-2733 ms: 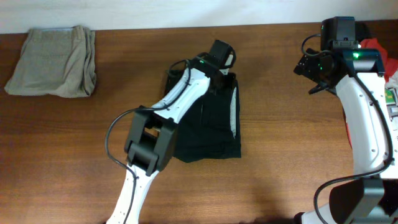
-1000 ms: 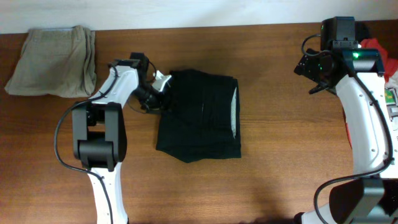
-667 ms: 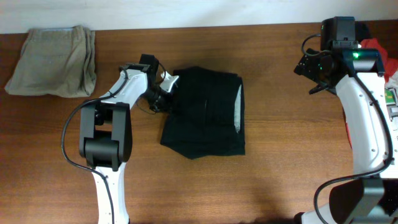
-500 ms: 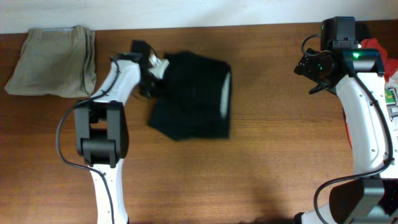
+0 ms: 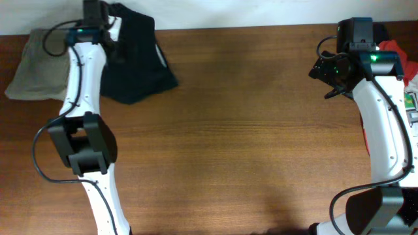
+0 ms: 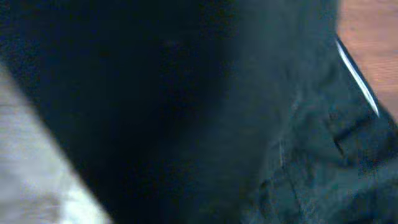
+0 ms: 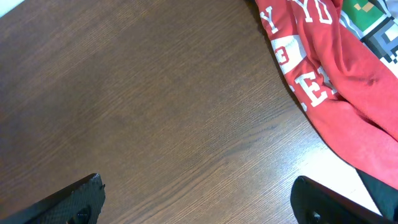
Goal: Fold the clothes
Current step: 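Grasp the folded dark shorts with the left gripper and lift, then place the dark shorts on top of the beige garment with the left gripper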
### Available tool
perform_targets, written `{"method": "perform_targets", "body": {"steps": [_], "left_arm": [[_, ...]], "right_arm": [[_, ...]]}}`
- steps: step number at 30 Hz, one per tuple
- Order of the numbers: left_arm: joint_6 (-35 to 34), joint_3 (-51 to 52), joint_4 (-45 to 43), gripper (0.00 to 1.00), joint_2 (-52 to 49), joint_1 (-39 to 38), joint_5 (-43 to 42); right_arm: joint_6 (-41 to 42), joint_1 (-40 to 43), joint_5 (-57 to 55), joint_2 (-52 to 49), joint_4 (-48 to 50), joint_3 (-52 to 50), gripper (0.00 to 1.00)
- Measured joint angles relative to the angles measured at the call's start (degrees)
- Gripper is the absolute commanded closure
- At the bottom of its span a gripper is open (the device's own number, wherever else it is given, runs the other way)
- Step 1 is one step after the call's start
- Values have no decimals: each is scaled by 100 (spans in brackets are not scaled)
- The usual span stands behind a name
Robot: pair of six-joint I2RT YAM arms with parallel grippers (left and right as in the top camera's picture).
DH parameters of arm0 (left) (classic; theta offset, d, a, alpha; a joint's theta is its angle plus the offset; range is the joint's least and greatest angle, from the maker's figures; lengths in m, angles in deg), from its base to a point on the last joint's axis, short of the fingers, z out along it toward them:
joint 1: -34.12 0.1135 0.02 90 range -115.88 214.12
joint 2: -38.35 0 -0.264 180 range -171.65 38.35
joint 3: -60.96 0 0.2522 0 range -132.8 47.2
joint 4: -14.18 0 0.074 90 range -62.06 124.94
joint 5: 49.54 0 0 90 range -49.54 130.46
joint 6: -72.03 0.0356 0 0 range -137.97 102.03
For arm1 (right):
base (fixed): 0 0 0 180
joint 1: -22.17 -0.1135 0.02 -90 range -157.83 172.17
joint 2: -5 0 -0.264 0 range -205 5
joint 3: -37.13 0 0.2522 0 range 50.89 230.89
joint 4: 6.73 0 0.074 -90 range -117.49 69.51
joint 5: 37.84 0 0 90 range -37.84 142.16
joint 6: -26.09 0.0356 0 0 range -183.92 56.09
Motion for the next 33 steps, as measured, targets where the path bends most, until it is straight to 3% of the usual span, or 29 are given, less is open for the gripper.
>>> {"method": "perform_targets", "body": {"steps": [6, 14, 33], "left_arm": [[562, -37, -446, 99, 0, 590, 234], [688, -42, -761, 99, 0, 1147, 299], [828, -42, -1342, 99, 0, 1333, 496]], "right_arm": [[0, 0, 0, 0, 0, 0, 1], [0, -2, 0, 0, 0, 0, 1], [2, 0, 0, 0, 0, 0, 1]]}}
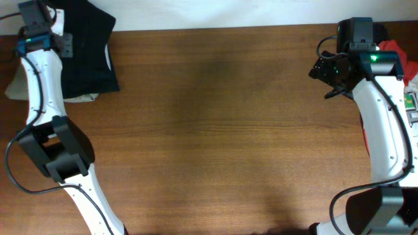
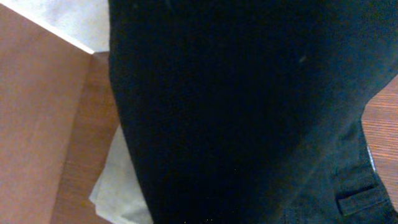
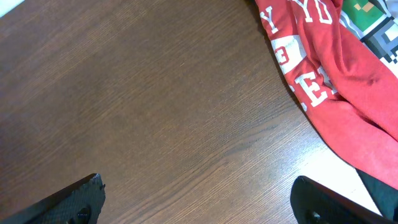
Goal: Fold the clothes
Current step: 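Place the dark shorts on top of the beige garment with the left gripper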
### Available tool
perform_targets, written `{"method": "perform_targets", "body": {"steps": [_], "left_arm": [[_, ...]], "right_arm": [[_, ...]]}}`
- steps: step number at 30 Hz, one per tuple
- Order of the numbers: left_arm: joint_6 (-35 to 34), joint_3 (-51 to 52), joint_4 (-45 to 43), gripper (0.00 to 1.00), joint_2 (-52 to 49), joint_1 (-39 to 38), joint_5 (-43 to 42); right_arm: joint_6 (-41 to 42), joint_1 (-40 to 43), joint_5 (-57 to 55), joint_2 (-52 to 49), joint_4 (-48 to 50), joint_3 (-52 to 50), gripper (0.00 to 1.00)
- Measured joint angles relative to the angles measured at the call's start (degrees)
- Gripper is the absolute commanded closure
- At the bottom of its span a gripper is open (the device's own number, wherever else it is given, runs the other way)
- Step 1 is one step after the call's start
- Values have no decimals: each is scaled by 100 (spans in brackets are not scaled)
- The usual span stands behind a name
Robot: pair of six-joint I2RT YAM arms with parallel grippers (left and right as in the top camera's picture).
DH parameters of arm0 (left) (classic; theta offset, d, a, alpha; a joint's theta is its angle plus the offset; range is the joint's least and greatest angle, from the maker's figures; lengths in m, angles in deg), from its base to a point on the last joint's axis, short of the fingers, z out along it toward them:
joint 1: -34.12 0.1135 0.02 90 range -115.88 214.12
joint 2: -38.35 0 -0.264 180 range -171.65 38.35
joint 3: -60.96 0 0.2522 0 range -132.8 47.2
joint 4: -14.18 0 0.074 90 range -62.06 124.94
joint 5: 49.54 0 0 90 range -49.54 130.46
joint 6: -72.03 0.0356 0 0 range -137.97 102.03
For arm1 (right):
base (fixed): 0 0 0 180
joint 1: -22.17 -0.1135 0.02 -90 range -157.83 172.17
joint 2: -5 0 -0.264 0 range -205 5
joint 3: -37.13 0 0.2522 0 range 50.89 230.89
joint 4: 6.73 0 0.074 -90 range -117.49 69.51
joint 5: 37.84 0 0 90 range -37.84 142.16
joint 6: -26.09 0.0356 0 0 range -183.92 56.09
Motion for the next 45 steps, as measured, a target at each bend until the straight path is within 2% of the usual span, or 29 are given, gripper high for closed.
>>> {"method": "perform_targets", "body": {"steps": [7, 14, 15, 16, 17, 20, 21, 23, 26, 28, 30, 32, 38, 40, 41, 45], "left_arm": [[-20, 0, -212, 99, -79, 326, -216], [-22, -22, -942, 99, -809, 457, -249], [-22, -22, -1073, 94, -903, 474, -151], [-26, -22, -1259, 78, -1014, 496, -39], [-48, -22, -1349, 55, -1080, 514, 63], [-68, -24, -1746, 48, -1215, 549, 173], [-85, -24, -1779, 37, -1215, 557, 190], [-114, -39, -1878, 36, -1215, 575, 232], [-105, -63, -1891, 29, -1215, 573, 411], [-127, -63, -1878, 31, -1200, 551, 680], [-247, -63, -1836, 56, -1110, 533, 817], [-498, -66, -1722, 69, -944, 525, 787], [-892, -151, -632, 77, -428, 525, -17], [-935, -122, -258, 89, -450, 522, -232], [-942, -85, -109, 91, -463, 522, -273], [-994, -17, 164, 92, -636, 531, -376]], "right_arm": [[0, 0, -2, 0, 2, 0, 1], [0, 0, -2, 0, -2, 0, 1], [2, 0, -2, 0, 0, 0, 1], [0, 0, 0, 0, 0, 0, 1], [-2, 0, 0, 0, -2, 0, 1], [-2, 0, 0, 0, 2, 0, 1], [-2, 0, -2, 0, 0, 0, 1], [0, 0, 0, 0, 0, 0, 1], [0, 0, 0, 0, 0, 0, 1], [-2, 0, -2, 0, 0, 0, 1], [-2, 0, -2, 0, 0, 0, 1], [-2, 0, -2, 0, 0, 2, 1], [0, 0, -2, 0, 0, 0, 1], [-2, 0, 0, 0, 0, 0, 1], [0, 0, -2, 0, 2, 0, 1], [-2, 0, 0, 0, 2, 0, 1]]}}
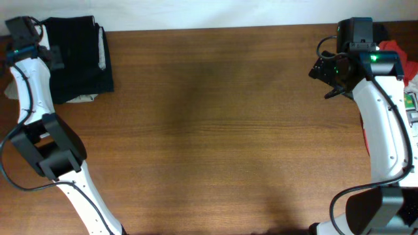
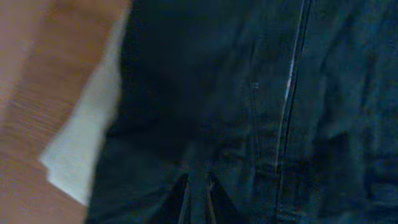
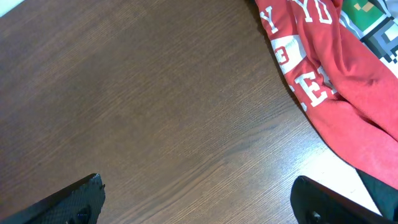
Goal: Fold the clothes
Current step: 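Place the dark shorts on top of the beige garment with the left gripper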
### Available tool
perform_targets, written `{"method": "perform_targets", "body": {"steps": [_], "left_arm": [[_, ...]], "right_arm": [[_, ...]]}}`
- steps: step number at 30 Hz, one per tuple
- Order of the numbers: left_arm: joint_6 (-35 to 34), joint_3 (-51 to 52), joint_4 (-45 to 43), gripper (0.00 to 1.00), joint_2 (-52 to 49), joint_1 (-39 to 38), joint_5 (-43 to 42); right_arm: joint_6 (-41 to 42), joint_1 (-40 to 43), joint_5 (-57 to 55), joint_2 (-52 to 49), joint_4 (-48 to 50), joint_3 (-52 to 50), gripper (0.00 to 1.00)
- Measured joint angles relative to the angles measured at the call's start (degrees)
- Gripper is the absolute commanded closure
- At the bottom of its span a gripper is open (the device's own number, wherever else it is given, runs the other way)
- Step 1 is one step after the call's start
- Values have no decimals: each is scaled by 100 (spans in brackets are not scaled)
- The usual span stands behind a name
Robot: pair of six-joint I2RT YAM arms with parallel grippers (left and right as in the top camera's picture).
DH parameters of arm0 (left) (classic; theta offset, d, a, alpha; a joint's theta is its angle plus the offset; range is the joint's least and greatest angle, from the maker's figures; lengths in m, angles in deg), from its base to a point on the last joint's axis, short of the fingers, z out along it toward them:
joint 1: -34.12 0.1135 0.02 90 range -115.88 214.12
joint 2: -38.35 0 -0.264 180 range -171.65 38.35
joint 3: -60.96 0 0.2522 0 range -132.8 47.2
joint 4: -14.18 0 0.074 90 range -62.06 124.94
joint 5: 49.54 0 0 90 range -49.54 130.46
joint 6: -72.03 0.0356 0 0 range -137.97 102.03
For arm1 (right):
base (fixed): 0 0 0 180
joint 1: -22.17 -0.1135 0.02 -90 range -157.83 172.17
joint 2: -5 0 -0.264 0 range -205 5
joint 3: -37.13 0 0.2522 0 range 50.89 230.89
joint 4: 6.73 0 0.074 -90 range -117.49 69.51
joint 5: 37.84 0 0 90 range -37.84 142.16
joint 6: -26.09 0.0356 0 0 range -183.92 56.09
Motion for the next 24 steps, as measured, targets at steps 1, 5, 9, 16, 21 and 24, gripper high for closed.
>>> {"method": "perform_targets", "body": {"steps": [1, 5, 9, 16, 21, 24], "left_arm": [[-20, 7, 37, 91, -114, 7, -24], [-195, 101, 92, 91, -396, 87, -24], [-308, 116, 208, 92, -422, 262, -33], [-385, 116, 511, 92, -573, 562, -199], [-385, 59, 616, 91, -662, 627, -260], [-389, 39, 691, 70, -616, 627, -258]], "right_arm": [[0, 0, -2, 0, 0, 0, 1], [0, 0, -2, 0, -2, 0, 1], [2, 0, 0, 0, -2, 0, 1], [0, 0, 0, 0, -2, 0, 1], [2, 0, -2, 0, -2, 0, 1], [2, 0, -2, 0, -2, 0, 1]]}}
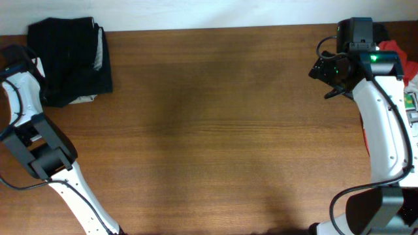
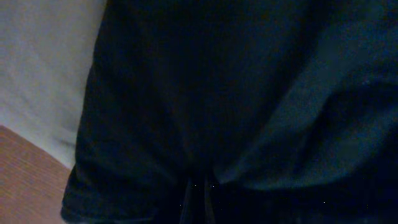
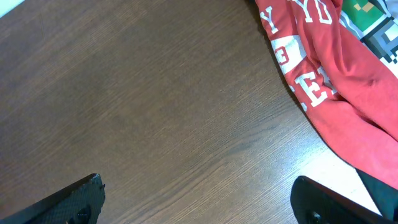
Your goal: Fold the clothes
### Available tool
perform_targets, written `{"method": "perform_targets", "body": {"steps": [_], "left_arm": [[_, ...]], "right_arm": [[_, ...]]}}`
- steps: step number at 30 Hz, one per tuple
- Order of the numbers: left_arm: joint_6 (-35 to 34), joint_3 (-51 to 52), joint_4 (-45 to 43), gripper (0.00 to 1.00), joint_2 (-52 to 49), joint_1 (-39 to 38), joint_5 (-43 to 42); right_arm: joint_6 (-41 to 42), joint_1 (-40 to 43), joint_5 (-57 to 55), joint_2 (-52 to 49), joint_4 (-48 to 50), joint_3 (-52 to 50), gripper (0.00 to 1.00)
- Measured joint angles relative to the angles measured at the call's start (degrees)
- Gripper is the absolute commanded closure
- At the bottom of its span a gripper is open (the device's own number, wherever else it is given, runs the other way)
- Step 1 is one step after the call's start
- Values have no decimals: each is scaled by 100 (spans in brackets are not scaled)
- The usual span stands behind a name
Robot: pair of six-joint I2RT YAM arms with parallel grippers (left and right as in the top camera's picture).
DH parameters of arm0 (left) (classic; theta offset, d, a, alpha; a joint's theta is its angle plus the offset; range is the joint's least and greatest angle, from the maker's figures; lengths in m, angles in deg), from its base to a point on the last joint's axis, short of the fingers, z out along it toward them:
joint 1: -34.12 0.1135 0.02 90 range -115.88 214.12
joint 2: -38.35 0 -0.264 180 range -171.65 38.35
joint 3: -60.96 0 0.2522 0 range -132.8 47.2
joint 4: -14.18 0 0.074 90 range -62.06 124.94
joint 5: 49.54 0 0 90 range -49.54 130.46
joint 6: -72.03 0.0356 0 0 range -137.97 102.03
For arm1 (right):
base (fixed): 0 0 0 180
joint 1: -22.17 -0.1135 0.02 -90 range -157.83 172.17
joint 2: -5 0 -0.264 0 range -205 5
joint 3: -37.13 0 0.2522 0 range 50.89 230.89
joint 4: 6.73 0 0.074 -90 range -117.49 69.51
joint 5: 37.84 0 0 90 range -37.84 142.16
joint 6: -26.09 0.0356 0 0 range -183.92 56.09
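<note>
A black garment (image 1: 70, 57) lies folded at the table's far left corner, on top of a pale garment (image 1: 98, 53) that peeks out at its right and near edges. My left gripper (image 1: 27, 62) is at the black garment's left edge. In the left wrist view dark cloth (image 2: 236, 93) fills the frame and bunches at the bottom centre where the jaws are; the fingers are hidden and the pale garment (image 2: 43, 62) shows on the left. My right gripper (image 3: 202, 208) stands open over bare wood, its fingertips (image 3: 81, 199) wide apart, beside a red printed garment (image 3: 323, 68).
The red garment (image 1: 392, 47) lies in a pile at the table's far right edge with green-and-white cloth (image 3: 373, 18) beside it. The brown wooden table (image 1: 222, 130) stretches between the two arms. A white wall borders the far edge.
My left wrist has moved a little toward the near side along the black garment's left edge, which now reaches slightly further left. The right arm has not moved.
At first my left gripper held the black garment to the right of the pale one. Then the black garment was over the pale garment at the far left corner. It then lay flat on that garment, where it stays. The right gripper stayed open throughout.
</note>
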Motion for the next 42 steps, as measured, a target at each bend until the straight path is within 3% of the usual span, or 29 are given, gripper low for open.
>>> {"method": "perform_targets", "body": {"steps": [1, 2, 3, 4, 6, 10, 13, 20, 24, 36, 42], "left_arm": [[9, 0, 46, 58, 59, 0, 2], [-31, 0, 90, 35, 170, 0, 2], [-57, 0, 101, 18, 293, -9, 2], [-101, -4, 98, 8, 452, -17, 4], [-254, -7, 122, 1, 737, -42, -7], [-988, -125, 664, 1, 2011, -205, -955], [-1226, -195, 1167, 1, 2754, -354, -2245], [-1386, -258, 2691, 1, 3298, -603, -3578], [-1408, -247, 3394, 1, 3296, -603, -3709], [-1410, -247, 3453, 1, 3296, -603, -3731], [-1416, -247, 4385, 1, 3296, -645, -3458]], "right_arm": [[0, 0, 2, 0, 0, 0, 1], [2, 0, 0, 0, 2, 0, 1], [0, 0, 0, 0, 0, 0, 1], [0, 0, 0, 0, 0, 0, 1], [-2, 0, 0, 0, 0, 0, 1], [0, 0, 2, 0, 2, 0, 2], [-2, 0, 0, 0, 0, 0, 1], [0, 0, -2, 0, 0, 0, 1], [-2, 0, -2, 0, 0, 0, 1], [-2, 0, -2, 0, 0, 0, 1], [0, 0, -2, 0, -2, 0, 1]]}}
